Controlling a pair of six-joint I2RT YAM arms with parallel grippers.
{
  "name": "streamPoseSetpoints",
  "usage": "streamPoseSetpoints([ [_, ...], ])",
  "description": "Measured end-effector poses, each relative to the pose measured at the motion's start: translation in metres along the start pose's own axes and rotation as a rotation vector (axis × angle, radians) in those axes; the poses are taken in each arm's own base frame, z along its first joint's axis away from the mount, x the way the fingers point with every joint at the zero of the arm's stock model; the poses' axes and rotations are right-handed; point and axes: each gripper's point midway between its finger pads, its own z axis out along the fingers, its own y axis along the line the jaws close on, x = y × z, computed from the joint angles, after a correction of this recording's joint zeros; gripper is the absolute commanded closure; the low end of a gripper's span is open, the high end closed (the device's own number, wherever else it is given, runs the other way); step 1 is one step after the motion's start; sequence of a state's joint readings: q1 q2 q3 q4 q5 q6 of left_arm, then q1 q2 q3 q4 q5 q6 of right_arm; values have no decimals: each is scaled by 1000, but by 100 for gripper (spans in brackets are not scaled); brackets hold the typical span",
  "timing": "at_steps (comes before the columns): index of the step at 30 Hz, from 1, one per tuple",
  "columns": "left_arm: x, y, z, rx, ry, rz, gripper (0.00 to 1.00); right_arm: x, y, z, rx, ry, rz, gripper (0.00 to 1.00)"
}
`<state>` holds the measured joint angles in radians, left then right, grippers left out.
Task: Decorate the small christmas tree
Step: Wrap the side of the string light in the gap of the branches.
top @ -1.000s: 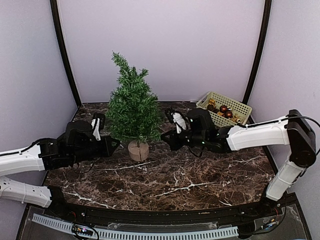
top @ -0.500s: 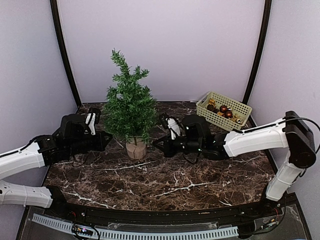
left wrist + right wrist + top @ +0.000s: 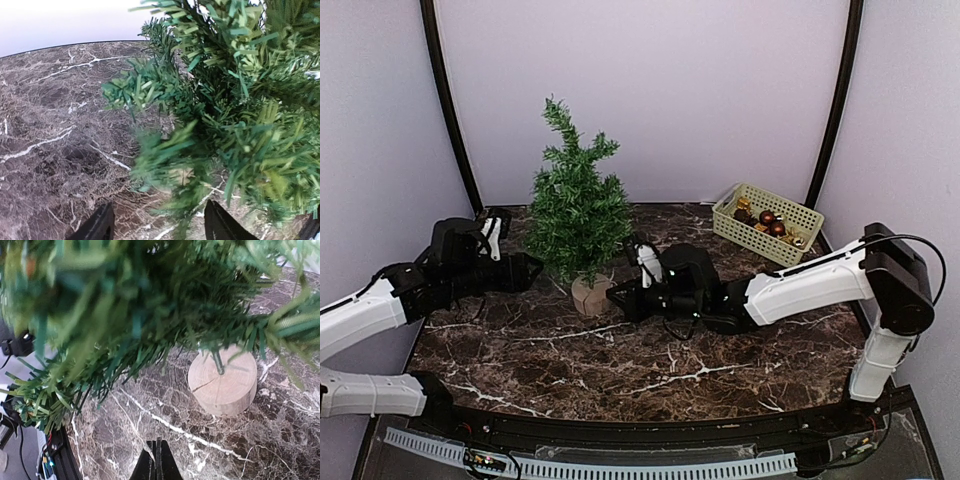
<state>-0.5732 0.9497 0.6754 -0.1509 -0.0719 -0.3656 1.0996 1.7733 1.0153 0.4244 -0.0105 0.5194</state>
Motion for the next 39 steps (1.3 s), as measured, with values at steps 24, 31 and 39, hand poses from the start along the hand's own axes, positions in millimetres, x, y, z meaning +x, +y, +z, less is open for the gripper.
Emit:
streamPoseSetpoints([
  [24, 30, -156, -17, 303, 110, -166, 41, -15, -16, 1, 111, -56, 25, 100],
  [31, 22, -143, -17, 236, 67, -206, 40, -15, -16, 1, 111, -57, 25, 100],
  [39, 17, -104, -49, 151, 35, -261, 28, -16, -19, 0, 124, -63, 29, 100],
])
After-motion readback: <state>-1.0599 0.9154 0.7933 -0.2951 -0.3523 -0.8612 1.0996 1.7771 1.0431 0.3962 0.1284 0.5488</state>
